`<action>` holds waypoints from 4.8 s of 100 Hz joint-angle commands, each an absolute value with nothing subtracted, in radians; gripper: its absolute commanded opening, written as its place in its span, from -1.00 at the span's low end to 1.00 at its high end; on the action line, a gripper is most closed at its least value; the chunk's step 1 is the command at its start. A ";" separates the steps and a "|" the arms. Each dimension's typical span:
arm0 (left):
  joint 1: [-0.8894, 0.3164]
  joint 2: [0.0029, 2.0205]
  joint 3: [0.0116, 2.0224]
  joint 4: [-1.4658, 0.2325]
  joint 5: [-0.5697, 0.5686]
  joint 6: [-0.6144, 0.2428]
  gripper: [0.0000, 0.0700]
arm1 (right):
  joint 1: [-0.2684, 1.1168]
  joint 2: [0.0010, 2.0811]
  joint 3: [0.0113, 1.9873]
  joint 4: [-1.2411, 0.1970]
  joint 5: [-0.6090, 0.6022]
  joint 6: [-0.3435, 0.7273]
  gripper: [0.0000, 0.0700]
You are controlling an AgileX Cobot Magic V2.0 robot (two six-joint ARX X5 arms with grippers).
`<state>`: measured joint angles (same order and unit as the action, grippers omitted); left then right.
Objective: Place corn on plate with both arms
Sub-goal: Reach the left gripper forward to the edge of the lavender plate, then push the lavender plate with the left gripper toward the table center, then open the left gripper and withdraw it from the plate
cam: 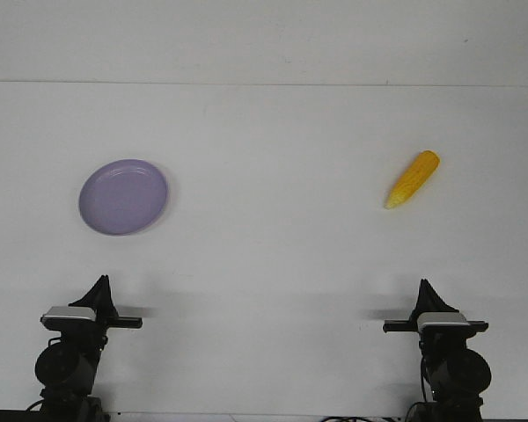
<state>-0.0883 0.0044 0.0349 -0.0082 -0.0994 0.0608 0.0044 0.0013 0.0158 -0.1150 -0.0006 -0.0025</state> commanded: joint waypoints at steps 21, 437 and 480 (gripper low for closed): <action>-0.089 0.003 0.015 0.002 -0.097 0.051 -0.96 | 0.002 0.001 0.013 -0.105 -0.001 0.008 -0.96; -0.505 1.293 0.625 -0.001 0.181 -0.413 -0.34 | 0.002 0.001 0.013 -0.105 -0.001 0.008 -0.96; -0.490 1.107 0.627 0.000 0.180 -0.369 0.67 | 0.002 0.001 0.013 -0.105 -0.001 0.008 -0.96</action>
